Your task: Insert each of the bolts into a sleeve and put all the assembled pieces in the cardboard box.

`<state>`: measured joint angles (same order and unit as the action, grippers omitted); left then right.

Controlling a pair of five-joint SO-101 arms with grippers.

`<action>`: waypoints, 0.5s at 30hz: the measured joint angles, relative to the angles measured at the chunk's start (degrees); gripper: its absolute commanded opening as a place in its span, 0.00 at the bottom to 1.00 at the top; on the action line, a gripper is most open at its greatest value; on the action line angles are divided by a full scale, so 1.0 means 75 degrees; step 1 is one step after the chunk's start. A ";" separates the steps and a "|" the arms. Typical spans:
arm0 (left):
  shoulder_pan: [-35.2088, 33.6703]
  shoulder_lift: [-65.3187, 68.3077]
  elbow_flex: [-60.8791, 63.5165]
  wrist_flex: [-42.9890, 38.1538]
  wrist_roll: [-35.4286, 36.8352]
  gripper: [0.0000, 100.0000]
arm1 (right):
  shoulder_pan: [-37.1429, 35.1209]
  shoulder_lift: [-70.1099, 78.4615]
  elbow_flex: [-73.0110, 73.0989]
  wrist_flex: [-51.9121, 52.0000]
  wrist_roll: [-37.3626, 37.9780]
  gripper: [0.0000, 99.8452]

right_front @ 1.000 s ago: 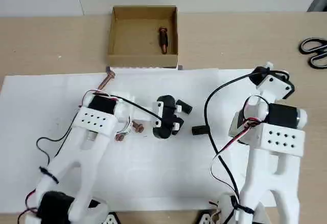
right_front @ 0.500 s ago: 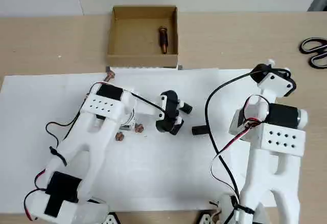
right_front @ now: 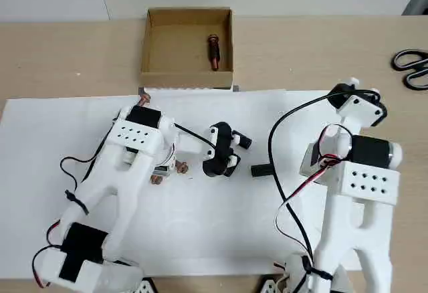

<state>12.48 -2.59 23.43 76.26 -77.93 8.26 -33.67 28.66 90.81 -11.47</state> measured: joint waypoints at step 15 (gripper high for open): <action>0.0035 0.1371 -0.0258 -0.0586 0.0000 0.05 | 0.0000 0.0000 0.0000 -0.0082 0.0000 0.00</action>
<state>12.75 7.69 21.49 71.87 -77.93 8.26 -33.67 28.66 90.20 -11.47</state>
